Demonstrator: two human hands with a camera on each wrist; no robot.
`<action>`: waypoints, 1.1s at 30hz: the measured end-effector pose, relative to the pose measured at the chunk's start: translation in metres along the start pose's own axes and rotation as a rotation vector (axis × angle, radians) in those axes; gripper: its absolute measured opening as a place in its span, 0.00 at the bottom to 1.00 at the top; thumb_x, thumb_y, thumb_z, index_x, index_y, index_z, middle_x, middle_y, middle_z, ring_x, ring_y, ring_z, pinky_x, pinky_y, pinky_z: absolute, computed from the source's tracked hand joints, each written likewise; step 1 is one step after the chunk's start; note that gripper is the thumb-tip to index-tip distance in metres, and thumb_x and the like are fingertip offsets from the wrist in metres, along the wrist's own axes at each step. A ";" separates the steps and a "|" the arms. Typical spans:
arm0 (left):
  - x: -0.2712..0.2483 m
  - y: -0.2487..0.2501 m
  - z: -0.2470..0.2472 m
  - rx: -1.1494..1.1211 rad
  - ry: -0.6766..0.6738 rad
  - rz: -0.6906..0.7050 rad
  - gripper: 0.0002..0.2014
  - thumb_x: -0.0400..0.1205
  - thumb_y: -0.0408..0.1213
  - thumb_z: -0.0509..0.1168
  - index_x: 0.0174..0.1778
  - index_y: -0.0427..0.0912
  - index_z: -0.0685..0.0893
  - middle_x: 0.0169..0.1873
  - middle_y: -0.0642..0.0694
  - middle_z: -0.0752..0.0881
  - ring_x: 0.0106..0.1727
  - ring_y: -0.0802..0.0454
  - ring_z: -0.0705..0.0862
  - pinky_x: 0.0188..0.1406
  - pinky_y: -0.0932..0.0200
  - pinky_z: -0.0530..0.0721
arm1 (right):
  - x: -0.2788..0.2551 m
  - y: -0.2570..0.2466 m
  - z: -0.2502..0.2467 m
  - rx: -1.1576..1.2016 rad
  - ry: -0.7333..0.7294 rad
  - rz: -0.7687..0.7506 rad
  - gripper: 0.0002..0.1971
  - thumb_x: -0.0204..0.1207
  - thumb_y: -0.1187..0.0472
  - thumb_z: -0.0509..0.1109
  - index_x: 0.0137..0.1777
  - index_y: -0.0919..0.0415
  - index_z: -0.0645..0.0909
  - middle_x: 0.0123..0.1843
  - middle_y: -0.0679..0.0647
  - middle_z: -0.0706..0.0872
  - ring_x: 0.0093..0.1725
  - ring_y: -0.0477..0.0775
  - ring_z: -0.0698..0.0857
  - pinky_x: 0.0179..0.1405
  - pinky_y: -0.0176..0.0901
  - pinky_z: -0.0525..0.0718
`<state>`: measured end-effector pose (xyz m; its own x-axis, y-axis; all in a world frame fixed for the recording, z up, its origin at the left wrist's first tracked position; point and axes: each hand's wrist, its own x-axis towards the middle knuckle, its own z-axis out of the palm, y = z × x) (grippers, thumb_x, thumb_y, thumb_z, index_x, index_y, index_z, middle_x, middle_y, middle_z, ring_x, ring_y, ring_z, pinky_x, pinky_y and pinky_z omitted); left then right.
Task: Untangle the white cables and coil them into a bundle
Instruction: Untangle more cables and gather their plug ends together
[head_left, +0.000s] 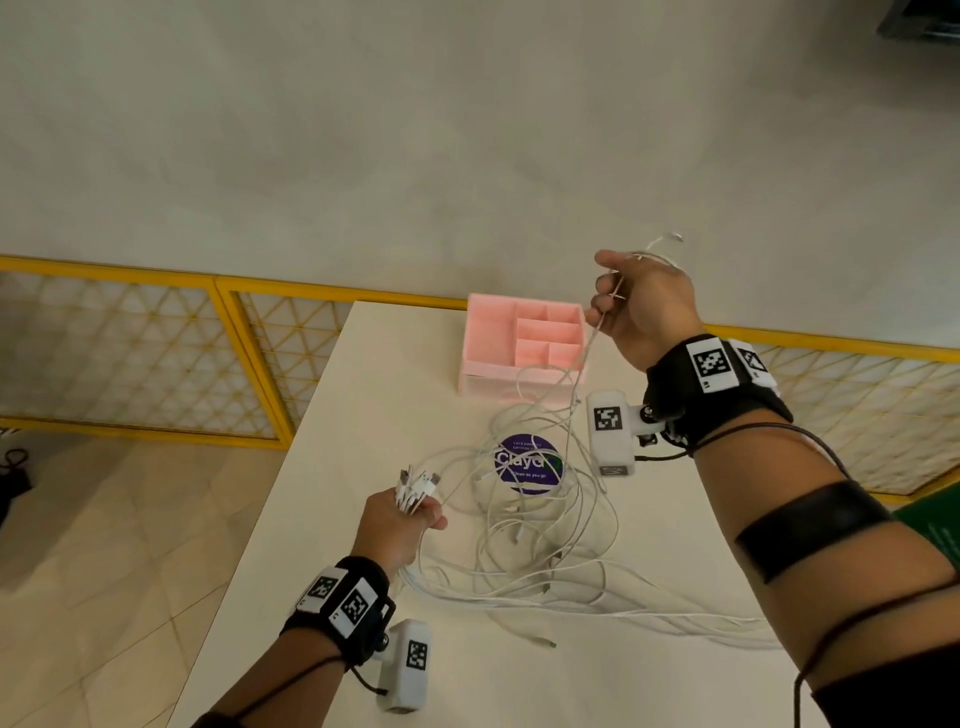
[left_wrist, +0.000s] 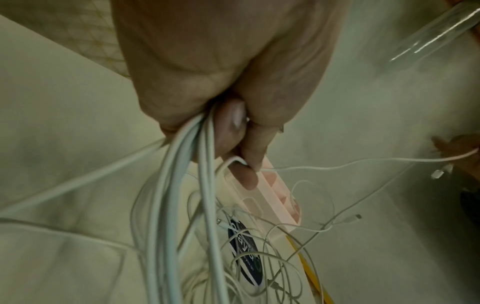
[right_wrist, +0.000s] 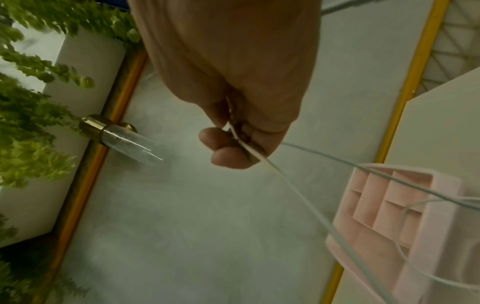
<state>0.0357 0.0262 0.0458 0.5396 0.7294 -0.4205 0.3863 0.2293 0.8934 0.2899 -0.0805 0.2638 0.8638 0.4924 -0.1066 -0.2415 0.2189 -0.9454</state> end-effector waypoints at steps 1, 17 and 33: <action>0.000 -0.003 -0.001 -0.008 0.003 -0.022 0.03 0.81 0.26 0.70 0.45 0.32 0.88 0.35 0.41 0.93 0.18 0.59 0.75 0.20 0.64 0.70 | 0.002 0.001 -0.003 -0.014 0.009 0.029 0.10 0.86 0.66 0.55 0.55 0.65 0.79 0.27 0.55 0.77 0.20 0.52 0.74 0.25 0.41 0.79; 0.003 0.013 0.003 -0.182 -0.005 0.028 0.02 0.82 0.28 0.70 0.44 0.34 0.87 0.38 0.37 0.93 0.19 0.55 0.68 0.21 0.64 0.65 | -0.004 0.019 -0.018 -0.459 0.010 -0.050 0.15 0.86 0.66 0.56 0.46 0.60 0.85 0.26 0.51 0.72 0.20 0.48 0.68 0.23 0.38 0.73; -0.002 0.045 0.008 -0.516 -0.061 0.052 0.13 0.89 0.42 0.61 0.41 0.40 0.79 0.21 0.50 0.67 0.18 0.58 0.61 0.18 0.67 0.57 | -0.003 0.070 -0.227 -0.950 0.822 0.364 0.24 0.75 0.53 0.69 0.66 0.69 0.78 0.65 0.69 0.80 0.61 0.71 0.82 0.58 0.58 0.82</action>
<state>0.0581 0.0297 0.0851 0.5964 0.7130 -0.3686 -0.0525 0.4929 0.8685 0.3708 -0.2574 0.1282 0.9130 -0.3321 -0.2370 -0.4044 -0.6597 -0.6335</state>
